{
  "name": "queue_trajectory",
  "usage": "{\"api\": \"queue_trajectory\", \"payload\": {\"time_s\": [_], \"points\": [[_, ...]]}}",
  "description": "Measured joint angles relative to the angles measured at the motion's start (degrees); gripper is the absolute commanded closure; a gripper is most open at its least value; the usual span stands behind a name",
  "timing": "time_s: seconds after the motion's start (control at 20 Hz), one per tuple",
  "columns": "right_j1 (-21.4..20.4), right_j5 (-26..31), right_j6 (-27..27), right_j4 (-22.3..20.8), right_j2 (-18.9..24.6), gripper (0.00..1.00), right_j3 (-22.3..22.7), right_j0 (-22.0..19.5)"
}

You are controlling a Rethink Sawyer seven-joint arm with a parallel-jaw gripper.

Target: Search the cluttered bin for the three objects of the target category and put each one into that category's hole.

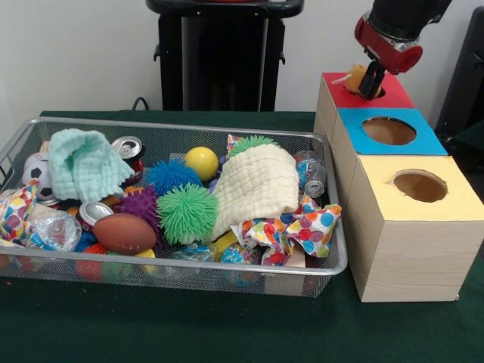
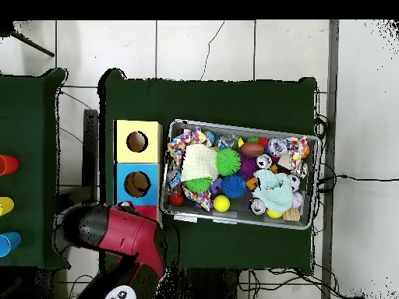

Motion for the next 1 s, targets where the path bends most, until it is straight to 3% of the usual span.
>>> {"api": "queue_trajectory", "payload": {"time_s": [0.45,1.0], "points": [[-0.9,-3.5,0.0,1.1,1.6,1.0,2.4,-1.1],[-4.8,-7.9,0.0,1.6,7.0,1.0,7.0,-6.3]]}}
